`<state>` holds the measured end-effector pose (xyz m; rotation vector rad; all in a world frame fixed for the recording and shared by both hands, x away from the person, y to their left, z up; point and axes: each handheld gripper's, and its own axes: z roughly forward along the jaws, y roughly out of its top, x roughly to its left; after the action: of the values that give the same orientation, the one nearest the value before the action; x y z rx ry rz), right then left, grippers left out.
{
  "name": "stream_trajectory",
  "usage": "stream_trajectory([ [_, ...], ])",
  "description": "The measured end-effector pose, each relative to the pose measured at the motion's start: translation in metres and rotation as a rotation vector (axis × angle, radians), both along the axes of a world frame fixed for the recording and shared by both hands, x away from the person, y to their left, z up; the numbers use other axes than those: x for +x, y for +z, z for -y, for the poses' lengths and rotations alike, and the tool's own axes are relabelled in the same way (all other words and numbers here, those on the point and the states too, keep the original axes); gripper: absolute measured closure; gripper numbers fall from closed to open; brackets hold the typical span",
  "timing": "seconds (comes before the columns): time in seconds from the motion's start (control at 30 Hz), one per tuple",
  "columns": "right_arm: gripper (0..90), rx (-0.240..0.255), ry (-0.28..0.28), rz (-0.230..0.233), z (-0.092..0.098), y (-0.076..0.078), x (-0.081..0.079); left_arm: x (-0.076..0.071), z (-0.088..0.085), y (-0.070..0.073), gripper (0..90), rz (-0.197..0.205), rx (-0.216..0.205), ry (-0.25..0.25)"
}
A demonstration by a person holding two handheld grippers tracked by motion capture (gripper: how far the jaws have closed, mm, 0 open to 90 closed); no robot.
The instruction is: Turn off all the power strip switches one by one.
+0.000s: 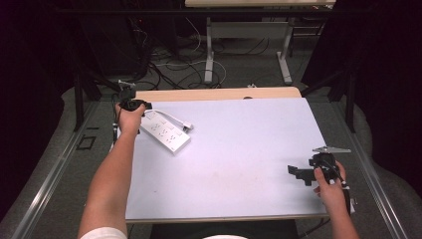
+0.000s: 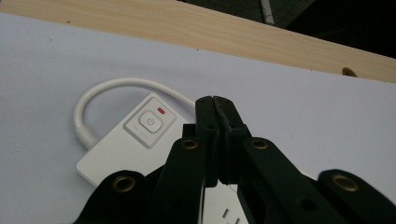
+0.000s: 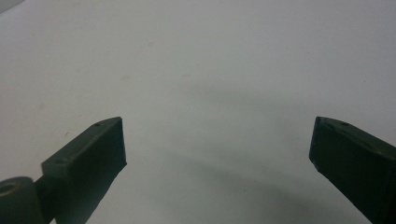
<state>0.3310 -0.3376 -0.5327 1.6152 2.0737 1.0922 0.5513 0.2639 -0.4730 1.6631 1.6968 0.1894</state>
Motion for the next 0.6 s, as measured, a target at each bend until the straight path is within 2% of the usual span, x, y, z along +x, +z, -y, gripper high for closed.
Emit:
stream_trajectory([
  [0.03,3.2,0.0,0.0,0.0,0.0,0.0,0.0,0.002,0.001,-0.003,90.0,0.023,0.013,0.021],
  [0.07,3.2,0.0,-0.001,0.0,0.0,0.0,0.0,0.003,0.0,-0.004,90.0,-0.003,0.001,0.015],
  [0.1,3.2,0.0,0.0,0.0,0.0,0.0,0.0,0.004,0.0,-0.007,90.0,0.009,0.006,0.037],
  [0.17,3.2,0.001,-0.002,-0.001,0.001,0.0,0.0,0.007,0.0,-0.012,90.0,-0.002,-0.003,0.053],
  [0.23,3.2,0.005,-0.003,-0.006,0.0,-0.001,0.0,0.009,-0.002,-0.016,90.0,-0.009,0.012,0.051],
  [0.4,3.2,0.005,0.002,-0.003,0.001,-0.002,0.001,0.013,0.002,-0.026,90.0,-0.029,0.012,0.068],
  [0.43,3.2,0.005,0.001,-0.003,0.001,-0.002,0.0,0.014,0.002,-0.028,90.0,-0.03,0.028,0.067],
  [0.47,3.2,0.005,0.001,-0.003,0.001,-0.002,0.0,0.014,0.003,-0.029,90.0,-0.047,0.028,0.061],
  [0.6,3.2,0.008,-0.002,-0.006,0.002,-0.002,0.0,0.017,0.005,-0.037,90.0,-0.042,0.035,0.084],
])
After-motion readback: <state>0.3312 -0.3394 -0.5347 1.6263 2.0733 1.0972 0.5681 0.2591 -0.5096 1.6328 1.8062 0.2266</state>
